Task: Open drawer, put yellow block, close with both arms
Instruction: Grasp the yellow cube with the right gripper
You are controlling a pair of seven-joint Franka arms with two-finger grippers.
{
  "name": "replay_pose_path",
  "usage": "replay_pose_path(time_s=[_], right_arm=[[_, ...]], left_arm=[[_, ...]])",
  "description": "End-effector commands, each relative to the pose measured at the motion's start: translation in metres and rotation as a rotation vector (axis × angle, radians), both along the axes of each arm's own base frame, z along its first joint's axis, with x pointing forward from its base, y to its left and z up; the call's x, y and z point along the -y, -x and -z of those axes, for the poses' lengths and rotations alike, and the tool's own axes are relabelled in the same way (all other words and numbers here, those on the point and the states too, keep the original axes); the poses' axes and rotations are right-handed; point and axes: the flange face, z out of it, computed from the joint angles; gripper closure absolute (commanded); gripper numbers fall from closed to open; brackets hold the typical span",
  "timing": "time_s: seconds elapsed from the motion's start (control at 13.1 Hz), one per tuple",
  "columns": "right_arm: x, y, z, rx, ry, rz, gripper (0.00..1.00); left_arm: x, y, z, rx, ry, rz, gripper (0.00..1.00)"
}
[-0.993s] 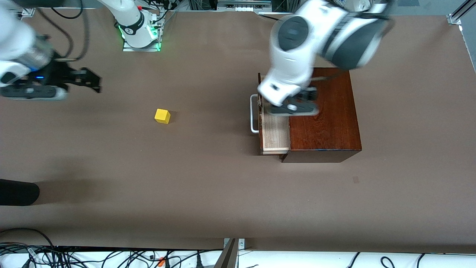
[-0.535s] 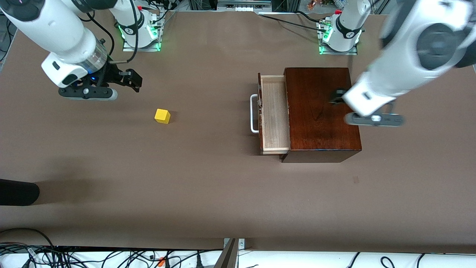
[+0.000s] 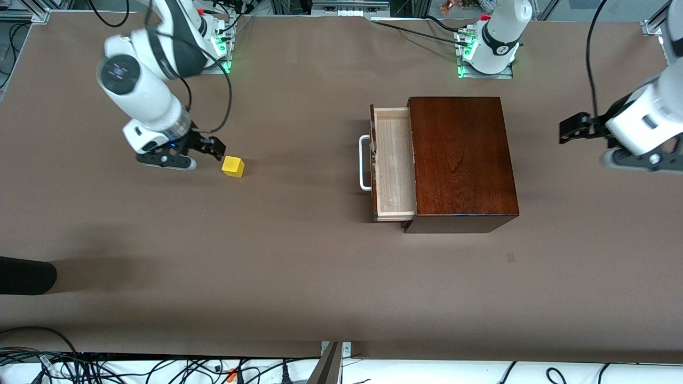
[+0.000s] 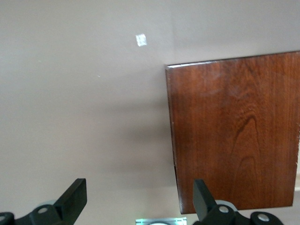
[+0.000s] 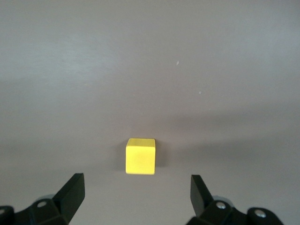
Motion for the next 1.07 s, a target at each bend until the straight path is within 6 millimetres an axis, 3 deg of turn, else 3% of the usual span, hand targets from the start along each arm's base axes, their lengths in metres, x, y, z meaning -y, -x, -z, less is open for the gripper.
replay_pose_path(time_s=[0.0, 0.15, 0.38, 0.84, 0.92, 0.99], right_arm=[[-0.006, -0.003, 0.040, 0.008, -0.012, 0.066, 0.00], [-0.005, 0.001, 0.079, 0.026, -0.021, 0.090, 0.00], [-0.014, 0.022, 0.127, 0.069, -0.045, 0.111, 0.00], [-0.021, 0.041, 0.158, 0.025, -0.035, 0.113, 0.00], [-0.020, 0.042, 0.160, 0.017, -0.031, 0.108, 0.03], [-0.020, 0.043, 0.160, 0.014, -0.029, 0.098, 0.26]], left_arm=[[-0.011, 0.043, -0.025, 0.145, 0.026, -0.026, 0.00], [-0.006, 0.049, -0.032, 0.166, 0.018, -0.077, 0.00], [-0.003, 0.049, -0.008, 0.118, 0.009, -0.087, 0.00], [0.001, 0.045, -0.003, 0.092, 0.005, -0.078, 0.00], [0.000, 0.045, -0.004, 0.094, 0.005, -0.079, 0.00], [-0.003, 0.045, -0.003, 0.089, 0.005, -0.086, 0.00]])
